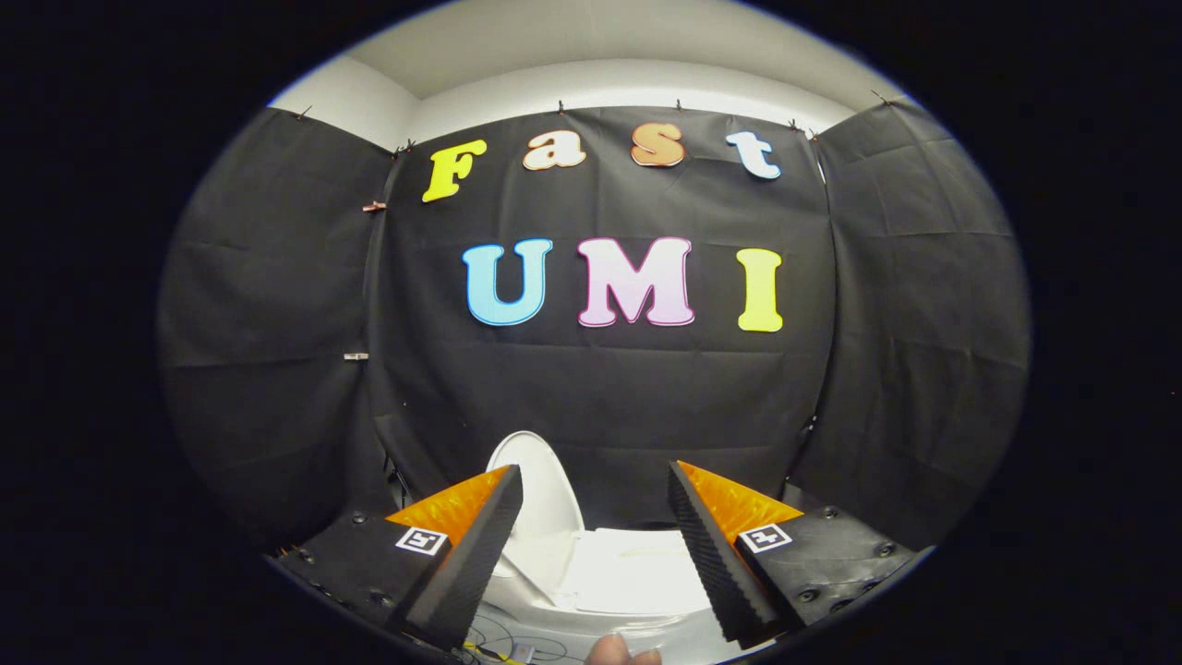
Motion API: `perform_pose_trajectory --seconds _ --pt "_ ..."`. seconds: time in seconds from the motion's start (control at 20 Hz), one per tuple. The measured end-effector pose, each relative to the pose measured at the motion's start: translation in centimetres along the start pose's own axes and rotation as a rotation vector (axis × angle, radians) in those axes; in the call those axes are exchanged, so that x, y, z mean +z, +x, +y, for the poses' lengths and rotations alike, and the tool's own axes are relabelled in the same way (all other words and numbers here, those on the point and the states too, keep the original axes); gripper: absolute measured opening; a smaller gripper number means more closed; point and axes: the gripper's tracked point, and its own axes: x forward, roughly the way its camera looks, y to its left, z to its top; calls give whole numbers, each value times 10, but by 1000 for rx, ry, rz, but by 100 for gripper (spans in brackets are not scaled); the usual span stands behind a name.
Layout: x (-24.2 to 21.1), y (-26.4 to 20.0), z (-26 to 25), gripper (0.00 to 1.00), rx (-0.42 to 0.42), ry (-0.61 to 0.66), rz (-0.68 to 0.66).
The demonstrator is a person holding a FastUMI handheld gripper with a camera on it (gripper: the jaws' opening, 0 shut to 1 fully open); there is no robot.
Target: Open the toilet lid.
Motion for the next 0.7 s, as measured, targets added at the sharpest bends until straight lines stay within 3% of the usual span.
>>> perform_pose_trajectory --seconds 0.4,0.7 --pt "34 -25 -60 99 -20 35 -87" --pt "41 -37 -110 98 -87 27 -119"
